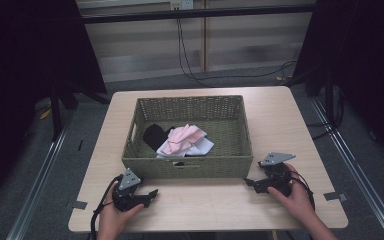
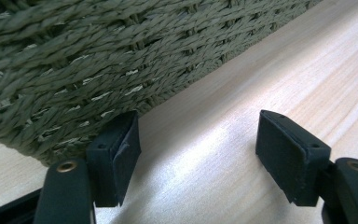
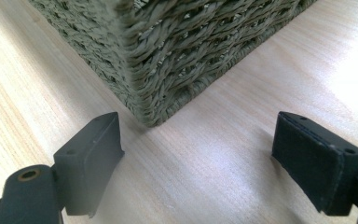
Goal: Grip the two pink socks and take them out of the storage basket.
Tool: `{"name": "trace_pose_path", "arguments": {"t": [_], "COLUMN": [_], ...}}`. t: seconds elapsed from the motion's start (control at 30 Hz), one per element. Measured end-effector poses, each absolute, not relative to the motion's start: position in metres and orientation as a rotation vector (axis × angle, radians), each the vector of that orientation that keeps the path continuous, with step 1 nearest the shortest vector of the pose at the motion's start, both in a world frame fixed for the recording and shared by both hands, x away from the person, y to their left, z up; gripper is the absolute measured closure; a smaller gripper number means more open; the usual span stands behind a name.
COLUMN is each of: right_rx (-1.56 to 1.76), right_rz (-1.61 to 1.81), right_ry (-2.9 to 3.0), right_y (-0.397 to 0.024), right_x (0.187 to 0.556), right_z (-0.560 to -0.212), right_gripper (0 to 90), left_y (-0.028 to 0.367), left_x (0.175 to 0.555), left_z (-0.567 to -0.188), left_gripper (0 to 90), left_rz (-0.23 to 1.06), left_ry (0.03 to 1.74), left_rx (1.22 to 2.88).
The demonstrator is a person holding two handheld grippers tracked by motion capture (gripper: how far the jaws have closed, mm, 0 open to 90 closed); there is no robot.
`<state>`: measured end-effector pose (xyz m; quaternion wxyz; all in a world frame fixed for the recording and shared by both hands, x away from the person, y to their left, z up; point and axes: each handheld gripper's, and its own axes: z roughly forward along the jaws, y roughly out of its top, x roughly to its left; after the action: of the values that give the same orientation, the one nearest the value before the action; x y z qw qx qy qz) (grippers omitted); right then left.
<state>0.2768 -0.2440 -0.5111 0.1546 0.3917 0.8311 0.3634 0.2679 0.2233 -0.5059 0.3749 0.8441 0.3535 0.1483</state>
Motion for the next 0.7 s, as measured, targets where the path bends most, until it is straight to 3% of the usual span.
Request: {"name": "trace_pose_path", "arguments": {"t": [0.23, 0.7], "right_rx": [1.122, 1.118], "right_rz": [1.041, 1.041], "right_ry": [2.382, 2.382], "right_y": [-0.244, -0.244], "right_x": [0.277, 0.277], "right_z": [-0.511, -0.511], "right_gripper": [14.9, 14.9], "left_y": [0.212, 0.197], "left_x": [0.268, 0.262], "left_z": [-0.5, -0.466], "left_gripper": [25.6, 26.6], "left_rz": [0.349, 0.216], "left_ry": [0.891, 0.837], "left_rx": [2.216, 2.239]}}
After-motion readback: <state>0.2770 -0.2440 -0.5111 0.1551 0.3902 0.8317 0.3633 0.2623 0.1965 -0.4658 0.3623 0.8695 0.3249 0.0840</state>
